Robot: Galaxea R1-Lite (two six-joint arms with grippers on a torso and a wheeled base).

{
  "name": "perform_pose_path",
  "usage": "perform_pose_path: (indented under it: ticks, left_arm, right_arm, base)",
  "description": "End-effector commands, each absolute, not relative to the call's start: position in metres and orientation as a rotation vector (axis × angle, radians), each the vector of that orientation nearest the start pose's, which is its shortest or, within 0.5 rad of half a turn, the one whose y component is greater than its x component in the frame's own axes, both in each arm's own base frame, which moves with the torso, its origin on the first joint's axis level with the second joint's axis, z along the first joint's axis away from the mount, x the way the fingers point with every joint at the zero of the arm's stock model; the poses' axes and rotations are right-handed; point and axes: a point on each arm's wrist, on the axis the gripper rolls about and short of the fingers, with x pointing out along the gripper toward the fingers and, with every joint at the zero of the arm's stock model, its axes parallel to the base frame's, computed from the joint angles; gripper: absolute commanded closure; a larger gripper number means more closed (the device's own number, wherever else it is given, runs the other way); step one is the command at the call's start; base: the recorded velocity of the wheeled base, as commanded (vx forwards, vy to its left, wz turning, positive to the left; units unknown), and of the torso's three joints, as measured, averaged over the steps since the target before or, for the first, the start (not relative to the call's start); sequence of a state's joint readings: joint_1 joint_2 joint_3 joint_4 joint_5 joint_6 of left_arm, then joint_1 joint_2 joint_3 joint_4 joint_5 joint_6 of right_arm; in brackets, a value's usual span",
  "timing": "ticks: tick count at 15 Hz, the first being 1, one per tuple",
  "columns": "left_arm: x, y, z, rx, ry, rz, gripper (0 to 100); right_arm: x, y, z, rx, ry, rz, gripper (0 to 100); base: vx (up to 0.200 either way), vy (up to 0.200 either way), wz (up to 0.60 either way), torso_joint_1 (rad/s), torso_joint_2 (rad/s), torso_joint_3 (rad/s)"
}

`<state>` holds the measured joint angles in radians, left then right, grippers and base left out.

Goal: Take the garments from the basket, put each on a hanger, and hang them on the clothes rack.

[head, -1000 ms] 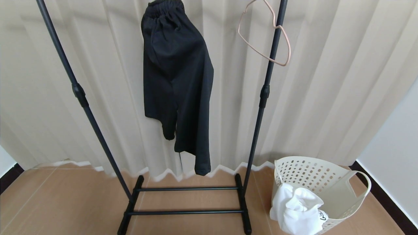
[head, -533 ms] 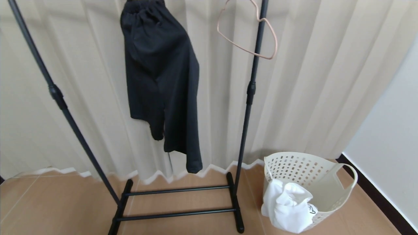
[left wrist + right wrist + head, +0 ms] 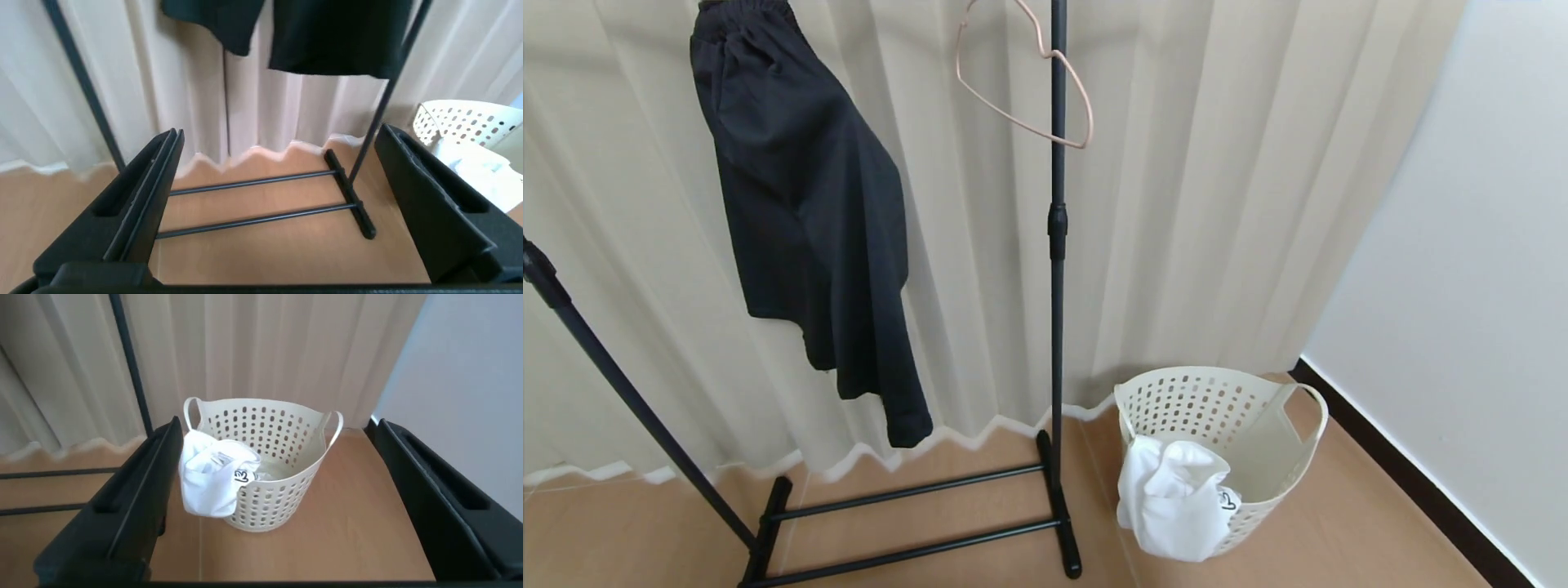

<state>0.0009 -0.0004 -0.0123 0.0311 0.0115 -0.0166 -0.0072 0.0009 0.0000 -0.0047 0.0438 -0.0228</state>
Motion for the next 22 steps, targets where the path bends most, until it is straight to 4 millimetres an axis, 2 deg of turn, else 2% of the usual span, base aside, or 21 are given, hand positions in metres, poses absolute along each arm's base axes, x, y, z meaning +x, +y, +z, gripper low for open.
perform_pose_path:
  ticks: [1,4,8,15,22]
  left_arm:
    - [-0.0238,0.0003,0.0756,-0.017,0.02,0.012,0]
    - [-0.0238,0.0003,0.0756,-0.017,0.02,0.012,0]
    - [-0.0238,0.0003,0.0756,-0.02,0.02,0.014,0]
    - [-0.0238,0.0004,0.0756,-0.018,0.02,0.02,0]
    - [-0.0238,0.0004,0.0756,-0.017,0.02,0.017,0]
  right_arm:
    - [-0.0228,0.0012,0.0761,-0.023,-0.007,0.035,0]
    - [-0.0227,0.0012,0.0761,-0.023,-0.005,0.037,0]
    - [-0.0227,0.0013,0.0761,-0.023,-0.005,0.04,0]
    - [-0.0227,0.0013,0.0763,-0.023,-0.007,0.038,0]
    - [-0.0227,0.0013,0.0763,-0.023,-0.007,0.04,0]
  base:
    - [0.0,-0.2,0.0,-0.002,0.0,0.002]
    - [0.0,-0.2,0.0,0.004,0.0,0.004]
    - [0.0,0.0,-0.45,0.001,0.0,0.002]
    - [0.0,0.0,0.0,0.0,0.0,0.0]
    - [0.0,0.0,0.0,0.004,0.0,-0.163]
